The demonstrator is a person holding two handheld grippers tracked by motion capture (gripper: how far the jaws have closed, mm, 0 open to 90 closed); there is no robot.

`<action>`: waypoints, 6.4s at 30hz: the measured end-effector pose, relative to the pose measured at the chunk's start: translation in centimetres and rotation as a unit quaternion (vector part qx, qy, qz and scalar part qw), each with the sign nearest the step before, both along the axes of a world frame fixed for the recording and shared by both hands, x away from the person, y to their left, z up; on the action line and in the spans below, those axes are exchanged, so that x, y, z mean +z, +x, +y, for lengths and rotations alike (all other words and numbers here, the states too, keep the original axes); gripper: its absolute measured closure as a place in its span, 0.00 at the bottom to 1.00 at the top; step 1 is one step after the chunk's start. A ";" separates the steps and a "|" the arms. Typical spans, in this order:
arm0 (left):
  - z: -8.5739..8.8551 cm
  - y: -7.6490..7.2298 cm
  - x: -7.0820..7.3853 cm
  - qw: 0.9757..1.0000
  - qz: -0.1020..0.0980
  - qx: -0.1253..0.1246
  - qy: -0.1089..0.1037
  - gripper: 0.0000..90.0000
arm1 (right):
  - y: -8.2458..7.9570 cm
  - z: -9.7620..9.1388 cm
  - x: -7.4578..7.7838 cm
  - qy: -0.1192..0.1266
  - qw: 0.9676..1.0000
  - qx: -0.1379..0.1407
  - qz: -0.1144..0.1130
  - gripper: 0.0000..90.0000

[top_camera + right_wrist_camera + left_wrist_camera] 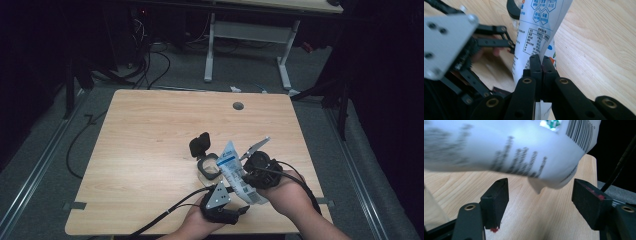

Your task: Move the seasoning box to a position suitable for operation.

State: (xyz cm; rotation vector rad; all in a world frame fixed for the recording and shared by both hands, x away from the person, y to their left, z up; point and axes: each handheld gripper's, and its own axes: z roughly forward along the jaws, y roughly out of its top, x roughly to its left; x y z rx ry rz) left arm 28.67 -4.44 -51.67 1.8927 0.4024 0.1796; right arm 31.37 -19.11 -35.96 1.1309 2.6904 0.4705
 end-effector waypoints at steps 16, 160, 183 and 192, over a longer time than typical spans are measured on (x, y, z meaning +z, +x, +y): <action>-0.2 -0.4 0.3 1.000 -0.025 0.015 0.009 0.46 | 0.4 1.0 -0.2 0.006 1.000 0.005 0.002 1.00; 1.1 -1.1 2.7 0.996 -0.069 0.059 -0.009 0.56 | 3.8 4.1 1.5 -0.037 0.999 0.040 0.001 1.00; 1.2 -0.8 2.9 0.996 -0.065 0.060 -0.014 0.56 | 4.0 4.2 1.6 -0.036 0.999 0.040 -0.002 1.00; 1.1 -0.6 3.2 0.996 -0.066 0.062 -0.014 0.56 | 4.2 4.3 1.8 -0.037 0.998 0.040 -0.006 1.00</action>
